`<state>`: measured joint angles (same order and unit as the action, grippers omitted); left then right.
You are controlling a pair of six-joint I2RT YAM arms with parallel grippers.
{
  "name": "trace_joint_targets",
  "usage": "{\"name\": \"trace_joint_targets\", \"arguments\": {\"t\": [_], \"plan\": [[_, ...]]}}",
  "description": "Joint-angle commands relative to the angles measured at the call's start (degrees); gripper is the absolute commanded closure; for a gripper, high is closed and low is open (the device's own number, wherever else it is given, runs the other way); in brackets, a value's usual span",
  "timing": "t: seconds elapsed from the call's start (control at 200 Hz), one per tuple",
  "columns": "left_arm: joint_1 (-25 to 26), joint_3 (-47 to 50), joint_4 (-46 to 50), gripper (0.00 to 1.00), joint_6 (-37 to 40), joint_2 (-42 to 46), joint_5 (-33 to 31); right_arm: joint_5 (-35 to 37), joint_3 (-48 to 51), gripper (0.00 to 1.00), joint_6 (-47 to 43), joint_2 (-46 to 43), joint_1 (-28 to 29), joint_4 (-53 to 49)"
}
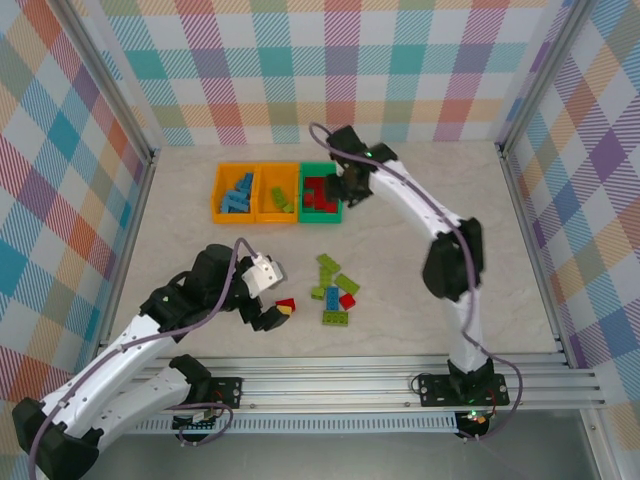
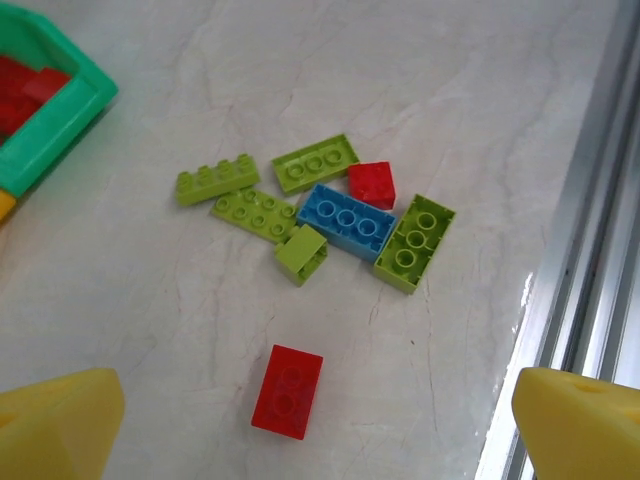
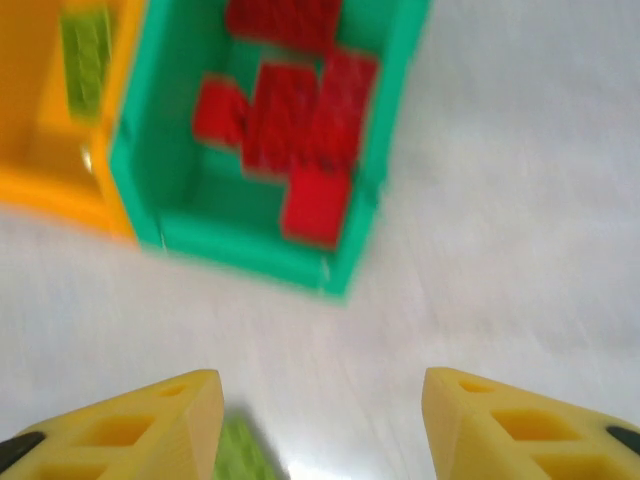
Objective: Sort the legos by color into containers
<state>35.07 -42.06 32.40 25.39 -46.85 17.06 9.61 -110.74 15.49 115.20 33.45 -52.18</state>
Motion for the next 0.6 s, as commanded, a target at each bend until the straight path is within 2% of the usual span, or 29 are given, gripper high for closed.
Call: {"name": "trace_joint_targets", "arguments": {"t": [0.0, 0.07, 0.19, 0.285, 0.42, 0.595], "plan": [[-0.53, -4.69, -4.39, 0.0, -17.32, -3.57, -5.37, -1.36, 15.49, 0.43, -1.6, -16.22, -0.23, 11.19], [-0.18, -6.56, -7.04, 0.03, -31.71, -6.65, -9.64, -2.08, 22.37, 0.41, -1.69, -23.36, -0.32, 10.27], [1.29, -8.65, -10.06, 0.08, -53.92, -15.35, -16.89, -7.37, 34.39, 0.35, -0.06, -35.52, -0.23, 10.17], [4.47, -12.86, -8.39, 0.13, -68.18, -24.92, -21.12, -10.38, 41.49, 0.29, 2.12, -43.82, -0.23, 8.62], [10.09, -25.56, 2.09, 0.16, -78.2, -41.59, -28.18, -12.41, 46.94, 0.23, 5.22, -50.45, -0.22, 5.22], [10.53, -40.52, 9.01, 0.17, -81.52, -61.15, -26.83, -12.83, 48.73, 0.2, 5.58, -52.82, -0.16, 2.71]]}}
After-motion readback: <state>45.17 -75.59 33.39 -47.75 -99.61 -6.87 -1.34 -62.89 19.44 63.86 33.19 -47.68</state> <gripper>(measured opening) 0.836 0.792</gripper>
